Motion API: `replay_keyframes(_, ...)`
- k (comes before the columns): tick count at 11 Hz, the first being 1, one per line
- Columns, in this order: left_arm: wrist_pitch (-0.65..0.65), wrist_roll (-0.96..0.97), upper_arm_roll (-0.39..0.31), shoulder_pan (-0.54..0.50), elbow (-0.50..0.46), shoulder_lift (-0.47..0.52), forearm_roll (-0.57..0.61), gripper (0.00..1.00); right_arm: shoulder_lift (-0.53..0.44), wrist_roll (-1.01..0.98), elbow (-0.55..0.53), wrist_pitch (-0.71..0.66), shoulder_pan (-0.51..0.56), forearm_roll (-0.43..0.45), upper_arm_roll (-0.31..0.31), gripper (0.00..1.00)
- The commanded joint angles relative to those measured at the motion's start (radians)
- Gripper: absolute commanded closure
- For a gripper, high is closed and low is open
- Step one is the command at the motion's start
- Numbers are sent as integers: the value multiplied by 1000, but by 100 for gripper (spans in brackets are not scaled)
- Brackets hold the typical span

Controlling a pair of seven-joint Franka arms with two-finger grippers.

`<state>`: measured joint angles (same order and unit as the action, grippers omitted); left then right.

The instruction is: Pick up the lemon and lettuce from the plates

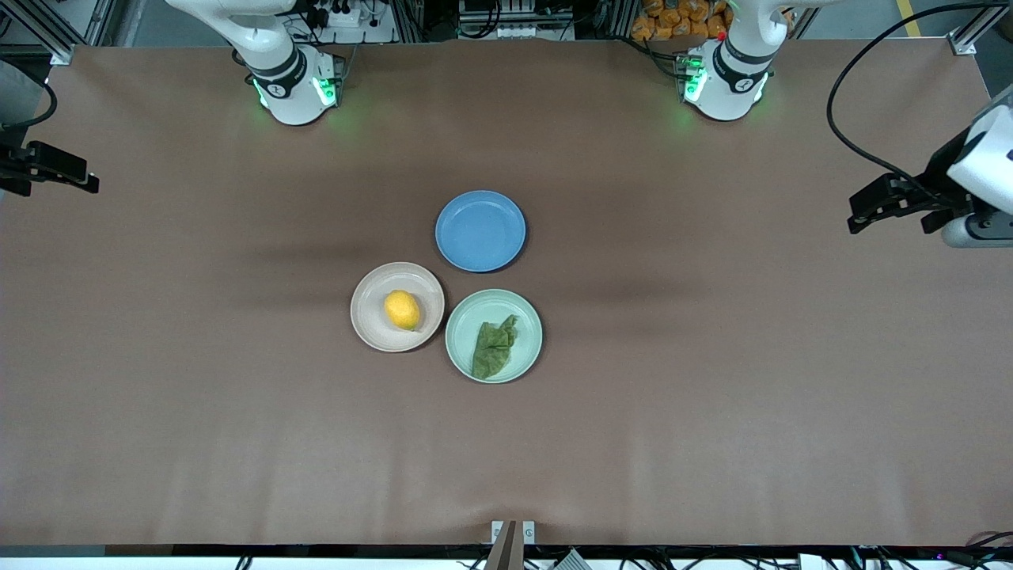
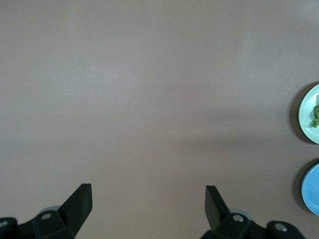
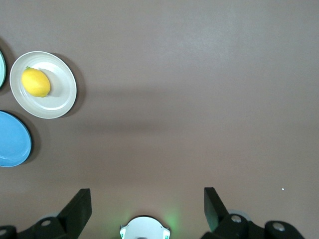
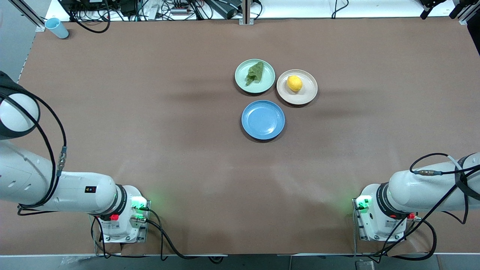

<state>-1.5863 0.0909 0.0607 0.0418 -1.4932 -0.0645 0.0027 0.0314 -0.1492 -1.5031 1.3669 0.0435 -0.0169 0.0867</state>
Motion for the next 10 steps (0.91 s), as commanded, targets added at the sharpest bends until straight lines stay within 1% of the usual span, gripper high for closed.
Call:
replay_keyframes(1,14,-14,13,39,24,-44,10,0,-13,-1,-3,-2,4,3,-1,0)
replay_keyframes(3,-15,-13,21,85,28,-86,6,0,-10,-1,6,-2,6,5,-1,0)
replay_keyframes(5,-58,-13,21,133,28,-141,-58,0,-5,0,11,-2,6,3,-1,0)
replay_keyframes(10,-162,-13,21,239,31,-233,-64,0,-2,2,11,-2,18,5,1,0)
